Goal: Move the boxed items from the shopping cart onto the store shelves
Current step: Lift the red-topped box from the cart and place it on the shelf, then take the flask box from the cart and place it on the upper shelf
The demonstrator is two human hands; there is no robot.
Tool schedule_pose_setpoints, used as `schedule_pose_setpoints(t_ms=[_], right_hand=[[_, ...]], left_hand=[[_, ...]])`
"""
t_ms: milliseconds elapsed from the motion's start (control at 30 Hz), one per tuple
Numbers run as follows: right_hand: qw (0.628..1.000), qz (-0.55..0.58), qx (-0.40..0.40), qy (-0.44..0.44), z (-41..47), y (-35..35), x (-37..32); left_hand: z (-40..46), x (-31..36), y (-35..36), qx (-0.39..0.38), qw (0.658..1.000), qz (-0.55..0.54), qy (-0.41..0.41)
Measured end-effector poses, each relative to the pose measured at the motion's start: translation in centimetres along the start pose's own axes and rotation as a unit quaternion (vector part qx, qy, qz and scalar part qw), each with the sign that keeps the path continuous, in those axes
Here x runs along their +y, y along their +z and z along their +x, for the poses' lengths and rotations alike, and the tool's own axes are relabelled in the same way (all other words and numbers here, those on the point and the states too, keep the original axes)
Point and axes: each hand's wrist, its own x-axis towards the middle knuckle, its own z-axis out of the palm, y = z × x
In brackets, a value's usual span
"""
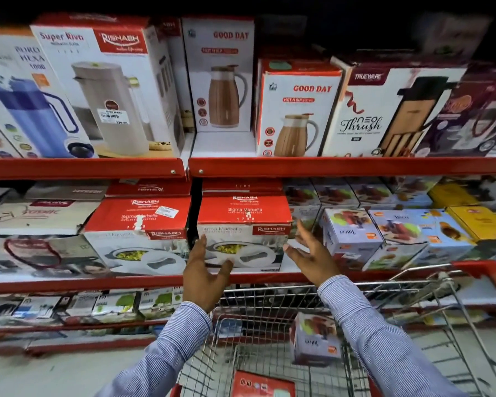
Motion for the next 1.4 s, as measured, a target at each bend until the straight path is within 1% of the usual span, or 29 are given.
schedule_pose_setpoints(t_ms=[67, 133, 200, 300, 367, 400, 433, 500, 533, 600, 633, 700, 767, 900, 967, 1033, 1067, 1167, 1233, 1267, 1400], right_hand=[[0.995, -0.093, 0.003, -0.034, -1.7, 0.6, 1.9], [0.986, -0.164, 0.000, -0.037, -3.7, 1.5, 4.2], [0.983, -0.183, -0.015, 0.001, -5.9, 2.8, 6.8], [0.979, -0.175, -0.050, 0.090, -8.8, 4.8, 10.6], [0.964, -0.164, -0.085, 0.191, -10.5, 6.0, 12.9], [0.952, -0.156, -0.095, 0.247, -11.3, 6.7, 14.2], [0.936, -0.156, -0.114, 0.295, -12.0, 7.3, 15.6], [0.894, -0.166, -0.167, 0.381, -13.3, 8.5, 17.7], [0.879, -0.152, -0.183, 0.413, -13.9, 9.2, 19.1], [0.862, -0.089, -0.188, 0.462, -15.0, 10.5, 21.3], [0.858, -0.048, -0.182, 0.477, -15.4, 11.1, 22.4], [0.849, 0.039, -0.151, 0.504, -16.2, 11.8, 22.8], [0.837, 0.102, -0.112, 0.526, -16.4, 11.9, 22.2], [0.850, 0.138, -0.058, 0.506, -15.7, 10.3, 19.0], [0.876, 0.135, -0.042, 0.461, -15.2, 8.9, 17.6], [0.911, 0.104, -0.036, 0.398, -14.7, 7.2, 15.5], [0.925, 0.106, -0.021, 0.365, -14.6, 6.3, 14.1], [0.957, 0.131, 0.033, 0.256, -14.7, 3.5, 9.1], [0.974, 0.134, 0.042, 0.179, -14.6, 1.6, 5.8], [0.979, 0.137, 0.041, 0.143, -14.4, 0.6, 4.0], [0.989, 0.131, 0.052, 0.043, -13.0, -3.2, -2.6]], left_hand=[[-1.0, -1.6, 0.4, -0.021, 0.994, 0.091, 0.058], [-2.2, -3.5, 1.0, -0.044, 0.974, 0.199, 0.099], [-3.6, -5.0, 1.8, -0.080, 0.958, 0.258, 0.097], [-5.9, -7.7, 3.4, -0.144, 0.948, 0.274, 0.066], [-7.6, -10.5, 5.0, -0.205, 0.937, 0.282, 0.026], [-8.5, -10.8, 5.3, -0.234, 0.933, 0.272, -0.004], [-9.3, -12.5, 6.4, -0.271, 0.928, 0.249, -0.047], [-10.9, -14.1, 7.8, -0.348, 0.902, 0.206, -0.154], [-11.6, -14.8, 8.3, -0.371, 0.885, 0.177, -0.217], [-12.7, -16.0, 9.3, -0.375, 0.852, 0.111, -0.348], [-13.0, -16.4, 9.6, -0.373, 0.837, 0.068, -0.395], [-13.5, -16.9, 9.9, -0.370, 0.816, 0.031, -0.444], [-13.5, -16.8, 10.0, -0.360, 0.817, 0.008, -0.450], [-13.1, -14.2, 8.8, -0.338, 0.825, -0.040, -0.451], [-12.8, -12.0, 7.8, -0.310, 0.842, -0.058, -0.437], [-12.5, -9.8, 6.3, -0.276, 0.867, -0.087, -0.406], [-12.3, -8.7, 5.5, -0.262, 0.877, -0.106, -0.389], [-11.9, -4.7, 2.4, -0.218, 0.904, -0.168, -0.327], [-11.6, -1.9, 0.2, -0.192, 0.922, -0.193, -0.275], [-11.3, -0.4, -0.9, -0.179, 0.932, -0.199, -0.243], [-10.3, 5.1, -5.1, -0.125, 0.961, -0.219, -0.114]])
